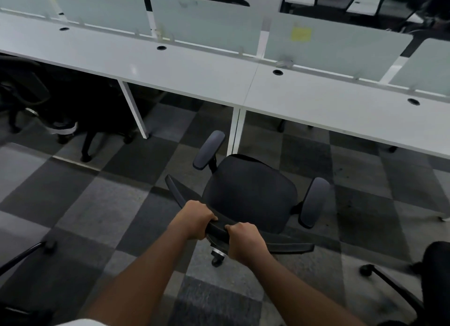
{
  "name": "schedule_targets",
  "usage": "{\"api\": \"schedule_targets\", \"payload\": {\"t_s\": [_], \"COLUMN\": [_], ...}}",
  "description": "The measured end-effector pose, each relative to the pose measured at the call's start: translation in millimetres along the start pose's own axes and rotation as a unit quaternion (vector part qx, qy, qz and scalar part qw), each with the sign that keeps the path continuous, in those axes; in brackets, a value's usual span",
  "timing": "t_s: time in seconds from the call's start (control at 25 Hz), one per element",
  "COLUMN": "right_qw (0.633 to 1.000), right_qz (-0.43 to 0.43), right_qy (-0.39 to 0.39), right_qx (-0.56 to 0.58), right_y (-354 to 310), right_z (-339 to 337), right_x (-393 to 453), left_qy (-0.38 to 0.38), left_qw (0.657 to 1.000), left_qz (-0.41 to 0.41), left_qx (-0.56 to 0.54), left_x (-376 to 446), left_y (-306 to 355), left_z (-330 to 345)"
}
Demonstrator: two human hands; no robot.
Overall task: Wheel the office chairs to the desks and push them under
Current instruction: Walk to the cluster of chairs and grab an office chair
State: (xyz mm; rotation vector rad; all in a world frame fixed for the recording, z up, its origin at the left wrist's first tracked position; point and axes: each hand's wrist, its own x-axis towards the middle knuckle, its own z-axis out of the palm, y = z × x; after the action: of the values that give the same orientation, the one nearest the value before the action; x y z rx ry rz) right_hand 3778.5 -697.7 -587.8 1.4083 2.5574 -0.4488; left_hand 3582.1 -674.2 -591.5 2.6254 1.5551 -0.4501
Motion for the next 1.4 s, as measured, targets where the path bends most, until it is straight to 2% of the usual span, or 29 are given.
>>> {"api": "schedule_targets", "payload": {"t_s": [0.16,0.56,0.92,1.08,1.4], "right_qw": [1.0,0.998,0.997,0.996,0.998], "right_qz": [0.007,-0.049,-0.073,-0.07,-0.057], "right_qy": [-0.011,-0.034,0.034,0.054,0.017], "right_qx": [-0.011,-0.025,0.013,-0.006,0.011], "right_y": [-61.4,-162.9,-185.8,-179.3,-192.7], "right_z": [-1.4,-22.3,-47.4,-62.1,-106.1], "right_x": [19.9,91.0,213.1,274.8,384.5], "left_qy": [-0.006,-0.033,-0.059,-0.072,-0.084], "left_qw": [1.0,0.994,0.988,0.984,0.981], "left_qz": [-0.002,-0.102,-0.146,-0.164,-0.173], "left_qx": [-0.017,-0.018,0.001,-0.008,-0.021], "left_x": [-42.8,-114.6,-80.1,-51.7,-0.3], "left_y": [-44.8,-138.6,-260.5,-315.6,-421.7], "left_z": [13.0,27.8,23.8,19.1,17.8]}}
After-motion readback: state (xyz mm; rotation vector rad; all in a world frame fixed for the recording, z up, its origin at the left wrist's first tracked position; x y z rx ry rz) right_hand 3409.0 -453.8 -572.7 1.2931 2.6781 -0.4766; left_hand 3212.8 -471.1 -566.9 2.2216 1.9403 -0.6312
